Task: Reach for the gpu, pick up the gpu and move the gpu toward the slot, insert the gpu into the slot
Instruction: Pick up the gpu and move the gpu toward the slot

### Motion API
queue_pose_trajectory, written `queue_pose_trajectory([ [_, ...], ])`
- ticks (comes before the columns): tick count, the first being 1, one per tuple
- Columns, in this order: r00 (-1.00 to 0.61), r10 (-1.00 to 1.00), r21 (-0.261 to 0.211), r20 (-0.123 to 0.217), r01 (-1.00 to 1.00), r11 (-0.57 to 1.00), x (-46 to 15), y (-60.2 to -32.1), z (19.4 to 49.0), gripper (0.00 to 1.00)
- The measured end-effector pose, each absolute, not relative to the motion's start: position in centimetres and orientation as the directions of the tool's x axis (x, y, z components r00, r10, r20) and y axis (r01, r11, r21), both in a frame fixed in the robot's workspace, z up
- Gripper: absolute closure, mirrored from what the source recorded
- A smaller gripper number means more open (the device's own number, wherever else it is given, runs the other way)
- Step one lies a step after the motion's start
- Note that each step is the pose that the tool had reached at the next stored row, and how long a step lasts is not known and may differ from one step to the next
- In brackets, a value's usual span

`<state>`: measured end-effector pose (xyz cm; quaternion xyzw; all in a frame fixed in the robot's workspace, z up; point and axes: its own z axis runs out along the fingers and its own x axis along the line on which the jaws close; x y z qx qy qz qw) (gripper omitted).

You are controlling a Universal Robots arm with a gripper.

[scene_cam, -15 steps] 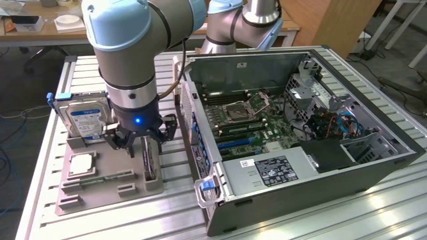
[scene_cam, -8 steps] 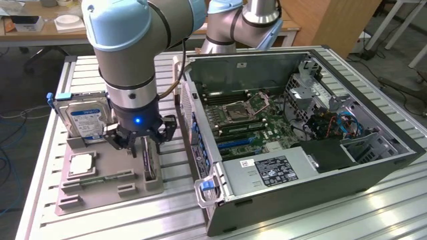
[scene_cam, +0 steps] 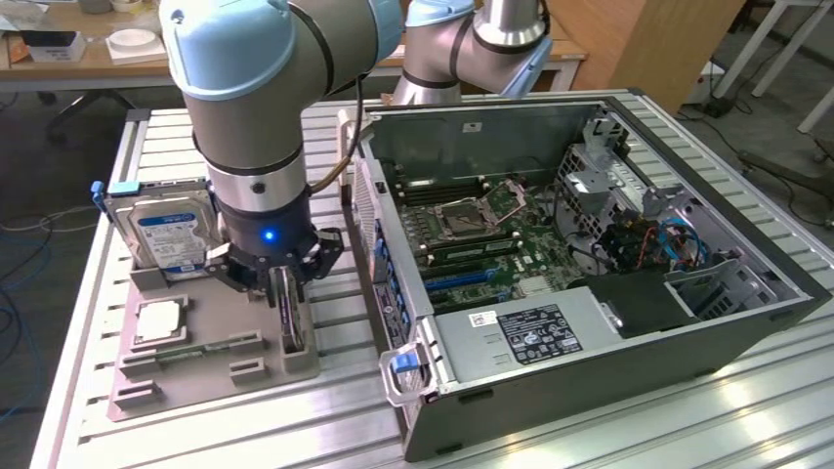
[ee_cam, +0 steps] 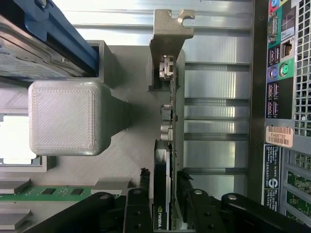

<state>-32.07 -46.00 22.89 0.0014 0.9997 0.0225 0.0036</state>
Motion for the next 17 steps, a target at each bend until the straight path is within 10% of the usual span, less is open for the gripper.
queue_pose_trajectory([
  [17,-1.000,0.003,0.045,-0.007,0.003,0.999,-32.06,-46.00,22.88,0.74],
])
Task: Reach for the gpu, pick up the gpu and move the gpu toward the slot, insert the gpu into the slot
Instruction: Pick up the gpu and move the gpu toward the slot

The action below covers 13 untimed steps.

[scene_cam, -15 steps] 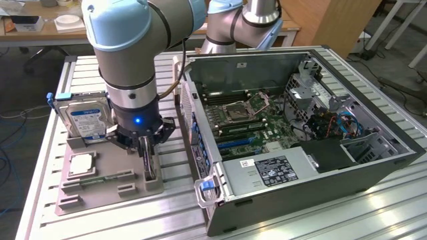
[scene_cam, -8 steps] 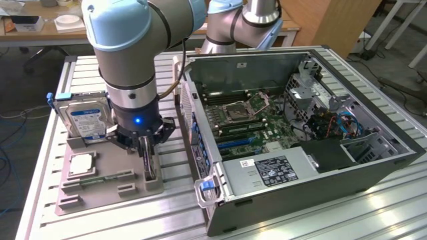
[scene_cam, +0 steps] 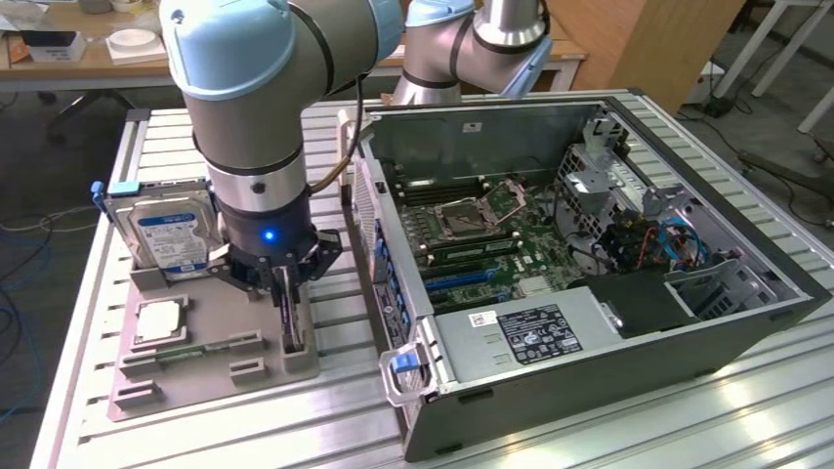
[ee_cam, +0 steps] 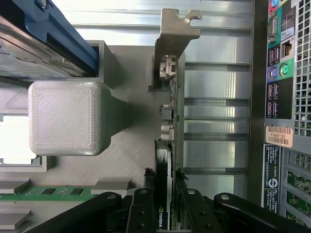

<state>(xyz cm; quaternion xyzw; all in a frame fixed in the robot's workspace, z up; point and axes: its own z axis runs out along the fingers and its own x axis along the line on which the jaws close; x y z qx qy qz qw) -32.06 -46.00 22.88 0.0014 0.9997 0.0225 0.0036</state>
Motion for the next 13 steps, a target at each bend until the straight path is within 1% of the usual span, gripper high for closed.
queue_pose_trajectory([
  [10,-1.000,0.003,0.045,-0.007,0.003,0.999,-32.05,-46.00,22.88,0.74],
  [13,-1.000,0.003,0.053,-0.007,0.003,0.999,-32.05,-46.01,22.99,0.74],
])
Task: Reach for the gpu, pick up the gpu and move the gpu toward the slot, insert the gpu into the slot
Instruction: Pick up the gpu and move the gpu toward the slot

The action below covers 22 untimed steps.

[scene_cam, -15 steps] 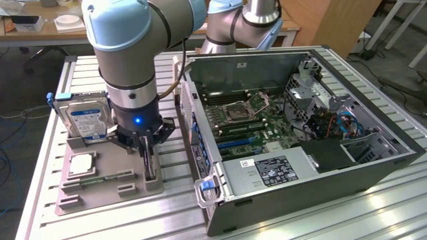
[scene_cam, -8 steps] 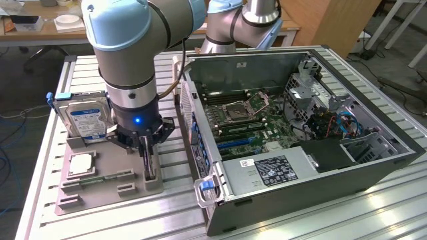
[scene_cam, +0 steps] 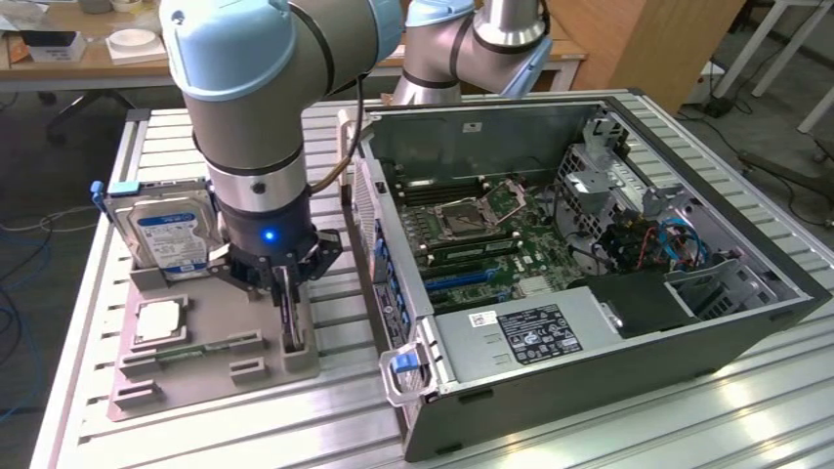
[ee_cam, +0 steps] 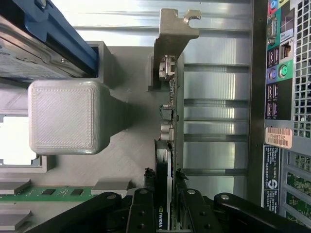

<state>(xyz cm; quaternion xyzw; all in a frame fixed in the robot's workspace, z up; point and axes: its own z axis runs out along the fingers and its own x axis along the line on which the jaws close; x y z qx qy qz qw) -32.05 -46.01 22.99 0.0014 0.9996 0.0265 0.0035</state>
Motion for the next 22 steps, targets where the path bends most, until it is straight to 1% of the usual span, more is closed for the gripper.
queue_pose_trajectory([
  [22,-1.000,0.003,0.081,-0.007,0.003,0.997,-32.1,-46.3,27.3,0.74],
])
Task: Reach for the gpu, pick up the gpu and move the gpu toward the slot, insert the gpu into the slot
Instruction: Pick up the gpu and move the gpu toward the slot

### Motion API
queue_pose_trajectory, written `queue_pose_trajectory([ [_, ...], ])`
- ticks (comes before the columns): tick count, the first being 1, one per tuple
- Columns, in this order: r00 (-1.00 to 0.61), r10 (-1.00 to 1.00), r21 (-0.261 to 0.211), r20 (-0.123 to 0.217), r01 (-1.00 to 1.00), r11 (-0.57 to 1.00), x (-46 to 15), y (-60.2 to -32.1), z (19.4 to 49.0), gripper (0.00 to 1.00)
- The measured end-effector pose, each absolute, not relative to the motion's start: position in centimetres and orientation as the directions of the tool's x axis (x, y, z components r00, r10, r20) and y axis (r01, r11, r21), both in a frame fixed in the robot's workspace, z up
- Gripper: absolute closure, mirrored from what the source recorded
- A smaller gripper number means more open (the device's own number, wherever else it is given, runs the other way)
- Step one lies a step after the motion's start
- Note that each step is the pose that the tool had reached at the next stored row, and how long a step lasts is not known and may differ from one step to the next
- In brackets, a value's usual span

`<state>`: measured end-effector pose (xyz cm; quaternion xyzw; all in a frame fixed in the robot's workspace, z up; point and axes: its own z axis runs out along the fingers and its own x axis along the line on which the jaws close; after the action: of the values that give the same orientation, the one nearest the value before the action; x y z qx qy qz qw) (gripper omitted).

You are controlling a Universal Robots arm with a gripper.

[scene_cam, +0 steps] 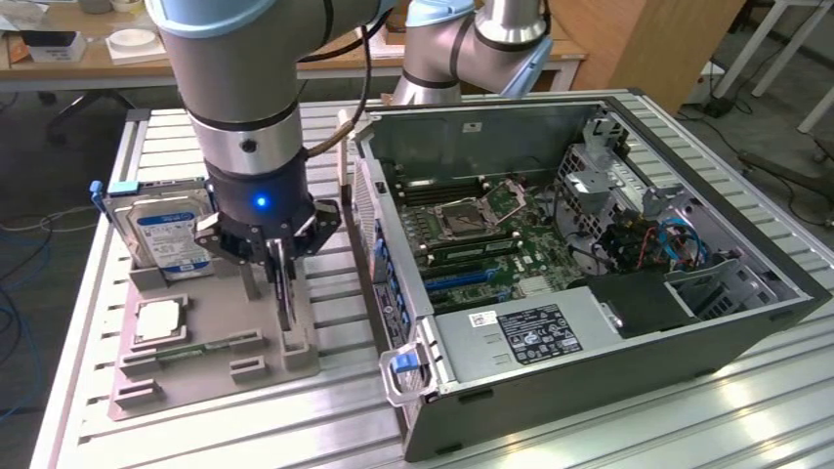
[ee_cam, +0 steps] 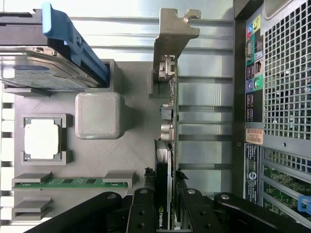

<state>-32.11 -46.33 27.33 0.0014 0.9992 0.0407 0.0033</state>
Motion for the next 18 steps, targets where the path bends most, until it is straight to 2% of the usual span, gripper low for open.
queue_pose_trajectory([
  [18,-1.000,0.003,0.112,-0.006,0.003,0.994,-32.1,-46.4,30.2,0.74],
])
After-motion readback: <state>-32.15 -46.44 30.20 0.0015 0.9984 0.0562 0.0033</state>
